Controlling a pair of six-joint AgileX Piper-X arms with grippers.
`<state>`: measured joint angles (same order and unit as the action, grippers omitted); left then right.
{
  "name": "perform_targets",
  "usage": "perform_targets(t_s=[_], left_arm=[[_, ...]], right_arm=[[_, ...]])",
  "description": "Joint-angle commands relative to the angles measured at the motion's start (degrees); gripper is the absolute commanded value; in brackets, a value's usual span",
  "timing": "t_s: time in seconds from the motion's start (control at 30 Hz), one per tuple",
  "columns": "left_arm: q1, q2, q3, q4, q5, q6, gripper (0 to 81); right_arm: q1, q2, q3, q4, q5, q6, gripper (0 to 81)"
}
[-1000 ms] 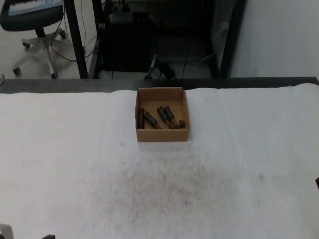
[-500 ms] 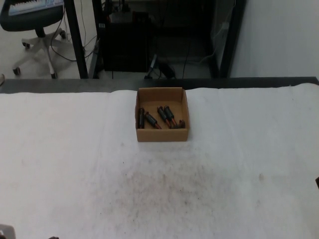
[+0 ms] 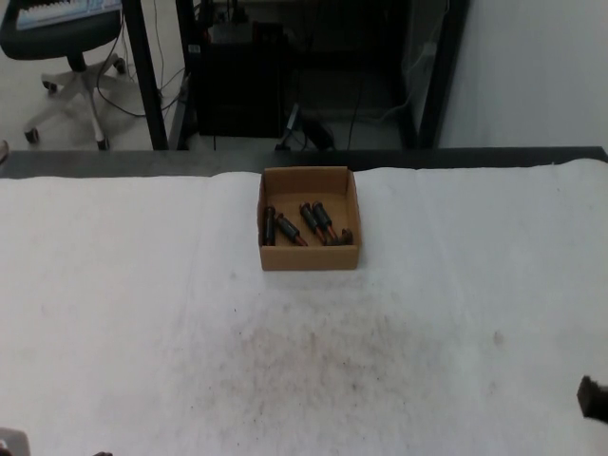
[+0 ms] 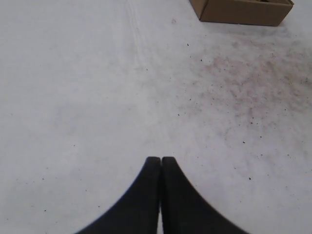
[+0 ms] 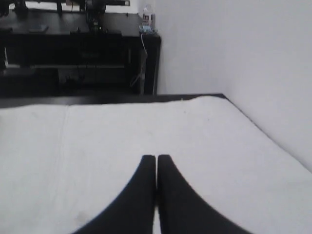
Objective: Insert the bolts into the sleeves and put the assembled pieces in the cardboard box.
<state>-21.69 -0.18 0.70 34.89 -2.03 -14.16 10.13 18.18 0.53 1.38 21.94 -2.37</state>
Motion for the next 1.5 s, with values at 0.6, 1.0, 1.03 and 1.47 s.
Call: perform_targets(t_s=[0.6, 1.0, 1.03, 1.47], left_arm=[[0.2, 0.2, -0.7, 0.1, 0.0, 0.0, 0.3], [0.2, 0.2, -0.7, 0.1, 0.0, 0.0, 0.3], [0.2, 0.2, -0.7, 0.1, 0.0, 0.0, 0.3], [0.2, 0.2, -0.7, 0.1, 0.0, 0.0, 0.3]], right_arm=[[0.0, -0.7, -0.5, 18.9, -7.8, 1.5, 0.8], [0.0, -1.7, -0.5, 19.4, -12.6, 2.0, 0.8], [0.0, -2.8, -0.5, 20.0, -14.7, 2.0, 0.8], [0.0, -18.2, -0.5, 31.0, -18.8, 1.9, 0.8]])
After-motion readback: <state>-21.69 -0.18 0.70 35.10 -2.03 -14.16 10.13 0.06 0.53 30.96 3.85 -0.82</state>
